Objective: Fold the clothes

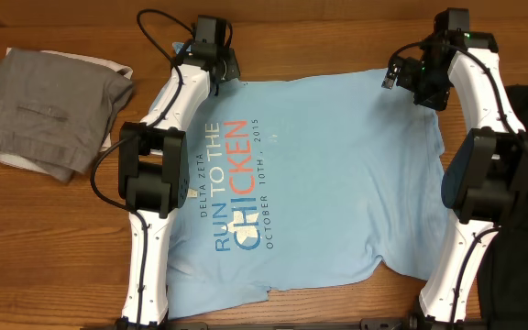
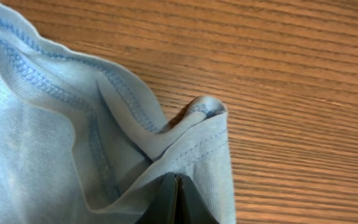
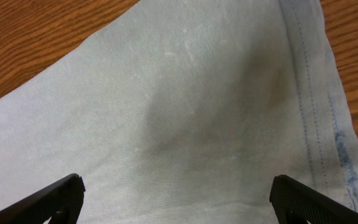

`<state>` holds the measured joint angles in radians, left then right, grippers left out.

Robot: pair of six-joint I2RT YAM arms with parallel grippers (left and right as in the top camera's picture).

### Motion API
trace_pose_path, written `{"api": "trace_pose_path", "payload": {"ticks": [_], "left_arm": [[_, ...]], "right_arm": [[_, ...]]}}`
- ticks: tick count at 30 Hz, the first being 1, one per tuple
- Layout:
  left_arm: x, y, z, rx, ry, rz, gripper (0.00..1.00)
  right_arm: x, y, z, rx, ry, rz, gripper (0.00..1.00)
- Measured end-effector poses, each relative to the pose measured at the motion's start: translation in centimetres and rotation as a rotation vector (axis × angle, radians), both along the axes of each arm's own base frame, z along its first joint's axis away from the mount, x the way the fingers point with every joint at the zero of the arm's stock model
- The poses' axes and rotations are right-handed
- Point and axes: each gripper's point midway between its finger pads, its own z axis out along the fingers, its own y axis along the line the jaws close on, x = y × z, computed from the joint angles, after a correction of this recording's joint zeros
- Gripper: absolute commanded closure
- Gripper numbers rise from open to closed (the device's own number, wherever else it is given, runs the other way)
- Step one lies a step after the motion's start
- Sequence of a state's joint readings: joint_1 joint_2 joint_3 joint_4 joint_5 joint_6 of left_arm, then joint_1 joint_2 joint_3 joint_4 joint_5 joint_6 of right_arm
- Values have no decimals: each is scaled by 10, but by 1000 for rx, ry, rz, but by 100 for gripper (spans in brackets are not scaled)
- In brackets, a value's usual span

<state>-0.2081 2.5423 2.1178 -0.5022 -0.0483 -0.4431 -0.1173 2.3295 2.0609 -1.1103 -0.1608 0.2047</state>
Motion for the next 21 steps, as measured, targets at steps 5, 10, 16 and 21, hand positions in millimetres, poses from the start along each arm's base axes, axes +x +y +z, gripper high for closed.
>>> {"api": "trace_pose_path", "payload": {"ticks": [5,10,16,21], "left_arm": [[3,0,1,0,-18,3,96],[7,-1,-5,-3,-28,2,96],[15,-4,-9,-16,-61,-2,96],[22,-10,-8,-45,-95,-20,96]], "right_arm": [[0,0,0,0,0,0,0],[0,0,0,0,0,0,0],[0,0,0,0,0,0,0],[0,0,0,0,0,0,0]]}}
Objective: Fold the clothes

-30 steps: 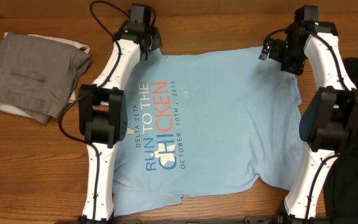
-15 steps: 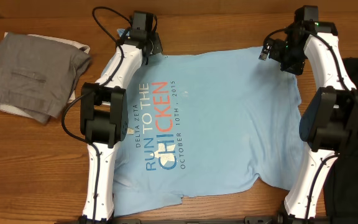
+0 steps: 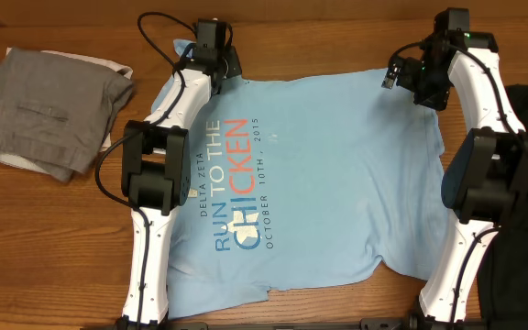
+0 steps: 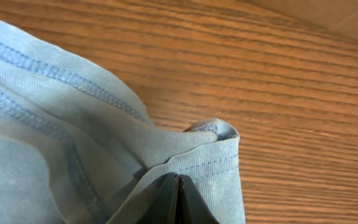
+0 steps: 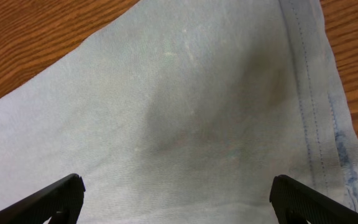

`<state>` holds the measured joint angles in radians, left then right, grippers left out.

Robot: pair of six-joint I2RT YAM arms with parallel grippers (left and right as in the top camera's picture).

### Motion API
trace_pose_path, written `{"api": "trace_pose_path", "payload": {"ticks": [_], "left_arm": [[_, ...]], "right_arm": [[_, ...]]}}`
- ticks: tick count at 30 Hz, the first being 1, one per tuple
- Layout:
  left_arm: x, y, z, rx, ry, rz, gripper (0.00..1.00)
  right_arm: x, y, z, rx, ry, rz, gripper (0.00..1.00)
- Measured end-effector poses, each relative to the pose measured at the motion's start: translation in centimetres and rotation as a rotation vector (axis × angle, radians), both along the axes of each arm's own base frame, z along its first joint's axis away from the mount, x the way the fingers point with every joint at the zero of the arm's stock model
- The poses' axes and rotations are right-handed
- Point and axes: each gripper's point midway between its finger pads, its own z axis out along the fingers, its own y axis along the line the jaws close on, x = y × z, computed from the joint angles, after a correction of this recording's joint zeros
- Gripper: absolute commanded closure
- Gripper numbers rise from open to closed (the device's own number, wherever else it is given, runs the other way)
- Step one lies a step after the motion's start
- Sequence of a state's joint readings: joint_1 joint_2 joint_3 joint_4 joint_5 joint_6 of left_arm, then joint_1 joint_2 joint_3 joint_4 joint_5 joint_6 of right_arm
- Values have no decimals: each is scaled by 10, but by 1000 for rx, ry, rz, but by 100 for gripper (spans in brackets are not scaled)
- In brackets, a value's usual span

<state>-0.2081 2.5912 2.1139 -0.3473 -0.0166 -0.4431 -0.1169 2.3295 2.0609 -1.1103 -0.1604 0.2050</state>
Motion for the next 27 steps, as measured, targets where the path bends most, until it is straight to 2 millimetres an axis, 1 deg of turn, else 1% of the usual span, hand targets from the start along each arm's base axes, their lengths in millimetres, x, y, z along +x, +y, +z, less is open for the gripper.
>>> {"api": "trace_pose_path", "payload": {"ticks": [4,8,9,10,12,14,16,19,22,25,27], "left_arm": [[6,-7,0,-17,-33,-23,94],[13,-23,3,-20,-92,-97,73],[13,-27,4,-15,-95,-120,60],[11,-31,4,-11,-89,-140,51],[9,-36,10,-1,-77,-172,50],[8,-37,18,9,-65,-188,51],[7,-36,30,15,-47,-194,59],[-2,-25,45,31,5,-194,96],[-10,-8,57,37,51,-174,96],[-21,9,56,48,111,-131,96],[-22,18,53,54,128,-102,96]], "right_arm": [[0,0,0,0,0,0,0],[0,0,0,0,1,0,0],[0,0,0,0,0,0,0],[0,0,0,0,0,0,0],[0,0,0,0,0,0,0],[0,0,0,0,0,-1,0],[0,0,0,0,0,0,0],[0,0,0,0,0,0,0],[0,0,0,0,0,-1,0],[0,0,0,0,0,0,0],[0,0,0,1,0,0,0]]}}
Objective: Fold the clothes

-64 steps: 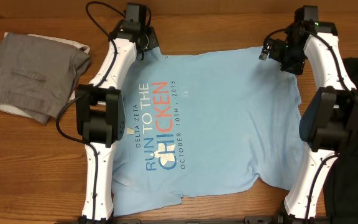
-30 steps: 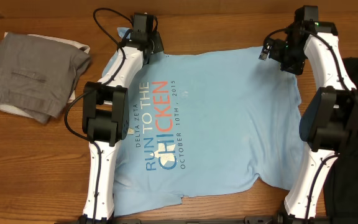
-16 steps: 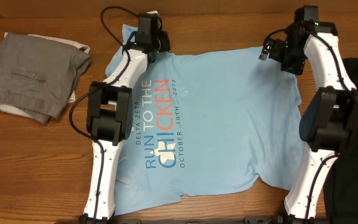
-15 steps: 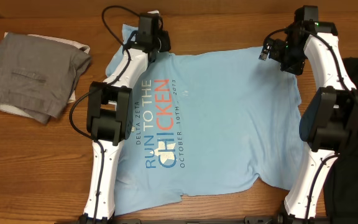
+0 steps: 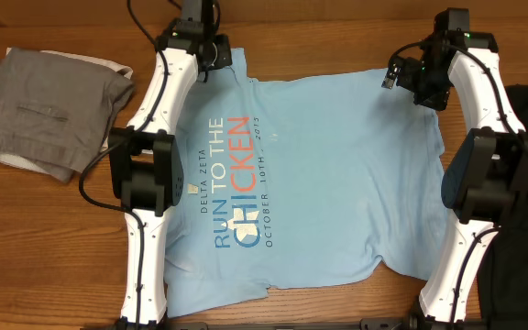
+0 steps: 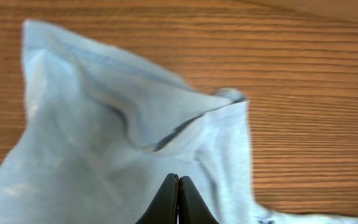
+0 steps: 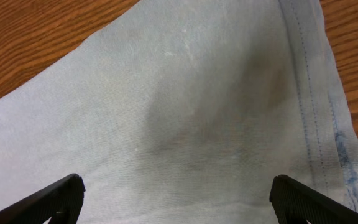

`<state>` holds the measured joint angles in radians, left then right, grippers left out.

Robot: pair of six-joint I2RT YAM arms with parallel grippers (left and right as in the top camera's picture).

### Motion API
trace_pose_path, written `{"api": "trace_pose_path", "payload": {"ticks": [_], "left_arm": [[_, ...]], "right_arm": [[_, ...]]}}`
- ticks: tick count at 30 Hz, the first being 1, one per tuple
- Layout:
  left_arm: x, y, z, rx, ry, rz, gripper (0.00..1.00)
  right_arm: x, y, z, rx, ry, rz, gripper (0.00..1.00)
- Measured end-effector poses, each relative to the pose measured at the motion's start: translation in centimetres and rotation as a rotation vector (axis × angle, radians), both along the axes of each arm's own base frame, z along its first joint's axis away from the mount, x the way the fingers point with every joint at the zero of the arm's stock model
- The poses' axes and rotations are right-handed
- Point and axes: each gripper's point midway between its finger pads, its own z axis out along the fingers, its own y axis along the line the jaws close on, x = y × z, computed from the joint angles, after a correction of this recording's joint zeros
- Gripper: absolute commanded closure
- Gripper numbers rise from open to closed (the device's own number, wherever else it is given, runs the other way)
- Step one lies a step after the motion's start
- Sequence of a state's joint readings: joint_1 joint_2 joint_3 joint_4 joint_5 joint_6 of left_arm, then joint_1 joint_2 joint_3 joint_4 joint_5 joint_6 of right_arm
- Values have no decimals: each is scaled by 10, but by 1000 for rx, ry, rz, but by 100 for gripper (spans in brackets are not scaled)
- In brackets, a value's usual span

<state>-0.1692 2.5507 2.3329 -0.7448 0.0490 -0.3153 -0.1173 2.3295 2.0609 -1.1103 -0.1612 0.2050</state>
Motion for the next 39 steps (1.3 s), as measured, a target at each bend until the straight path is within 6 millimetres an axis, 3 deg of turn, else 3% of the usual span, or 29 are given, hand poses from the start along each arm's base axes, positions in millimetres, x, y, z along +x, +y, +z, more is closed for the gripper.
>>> {"api": "trace_pose_path", "payload": {"ticks": [6,14,25,34,38,39], "left_arm": [[-3,-1,-7,18,16,26,96],[-9,-8,-54,48,84,39,96],[3,-2,-56,76,32,79,95],[26,-5,-53,56,-70,86,93],[34,-9,-52,33,-106,82,88],[36,-12,-52,28,-115,78,82]], "right_arm": [[0,0,0,0,0,0,0],[0,0,0,0,0,0,0],[0,0,0,0,0,1,0],[0,0,0,0,0,1,0],[0,0,0,-1,0,0,0],[0,0,0,0,0,0,0]]}}
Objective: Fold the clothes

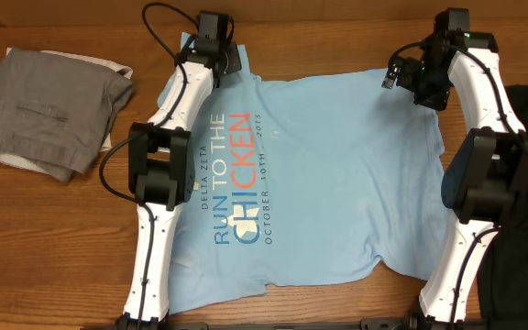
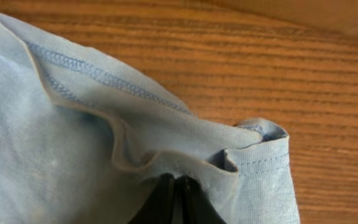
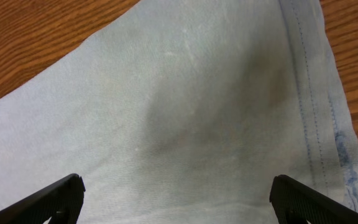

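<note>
A light blue T-shirt (image 1: 328, 174) printed "RUN TO THE CHICKEN" lies spread flat on the wooden table. My left gripper (image 1: 220, 59) is at the shirt's far left corner, shut on a bunched fold of the stitched hem (image 2: 247, 134); in the left wrist view its fingertips (image 2: 166, 186) pinch together under the cloth. Over the shirt's far right corner hovers my right gripper (image 1: 409, 77), open. Its two fingers (image 3: 58, 196) stand wide apart above smooth blue cloth (image 3: 191, 112), with the stitched edge (image 3: 309, 106) at the right.
A pile of folded grey clothes (image 1: 49, 105) lies at the far left of the table. Dark cloth sits at the right edge. Bare wood (image 1: 319, 37) runs along the far side beyond the shirt.
My left gripper, still shut on the shirt's corner, has moved from farther back and left to a spot nearer the shirt body. The corner cloth is bunched closer. The right arm has not moved.
My left gripper was shut on the shirt's far left corner, and stayed so a moment later. Then it held the corner stretched out toward the table's far edge. Now it is back near where it began, still gripping. My right gripper stayed open over the far right corner throughout.
</note>
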`<state>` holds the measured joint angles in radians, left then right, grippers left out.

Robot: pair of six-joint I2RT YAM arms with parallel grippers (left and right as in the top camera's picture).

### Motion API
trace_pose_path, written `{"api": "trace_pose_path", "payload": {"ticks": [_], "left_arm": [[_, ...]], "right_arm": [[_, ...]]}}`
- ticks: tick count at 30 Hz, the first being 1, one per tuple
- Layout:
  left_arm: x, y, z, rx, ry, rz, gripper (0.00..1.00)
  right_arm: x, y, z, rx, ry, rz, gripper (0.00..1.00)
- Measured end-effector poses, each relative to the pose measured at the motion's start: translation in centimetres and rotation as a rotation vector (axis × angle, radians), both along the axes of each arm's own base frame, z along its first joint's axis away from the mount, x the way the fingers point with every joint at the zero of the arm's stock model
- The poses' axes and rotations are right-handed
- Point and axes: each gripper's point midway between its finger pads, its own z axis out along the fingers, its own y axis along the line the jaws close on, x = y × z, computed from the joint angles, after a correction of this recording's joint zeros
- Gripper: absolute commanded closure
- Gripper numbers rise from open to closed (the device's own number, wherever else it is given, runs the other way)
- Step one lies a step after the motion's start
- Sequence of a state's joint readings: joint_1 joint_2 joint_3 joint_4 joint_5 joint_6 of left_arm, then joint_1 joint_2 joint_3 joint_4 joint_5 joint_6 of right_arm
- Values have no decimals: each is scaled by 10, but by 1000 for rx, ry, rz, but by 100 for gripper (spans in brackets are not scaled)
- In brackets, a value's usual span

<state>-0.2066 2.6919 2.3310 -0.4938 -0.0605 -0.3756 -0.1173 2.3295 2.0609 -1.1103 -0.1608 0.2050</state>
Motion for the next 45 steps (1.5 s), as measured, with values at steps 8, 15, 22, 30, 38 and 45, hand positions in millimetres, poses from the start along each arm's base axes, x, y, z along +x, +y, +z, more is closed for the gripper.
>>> {"api": "trace_pose_path", "payload": {"ticks": [8,15,22,30,38,45], "left_arm": [[16,-30,6,-70,-101,-95,53],[-21,-19,29,38,88,-148,12],[-115,34,197,191,159,-18,13],[-259,57,330,204,144,78,10],[-343,31,305,186,273,-28,0],[-438,78,198,284,512,98,17]], "right_arm": [[0,0,0,0,0,0,0],[0,0,0,0,1,0,0],[0,0,0,0,0,0,0],[0,0,0,0,0,0,0],[0,0,0,1,1,0,0],[0,0,0,0,0,0,0]]}}
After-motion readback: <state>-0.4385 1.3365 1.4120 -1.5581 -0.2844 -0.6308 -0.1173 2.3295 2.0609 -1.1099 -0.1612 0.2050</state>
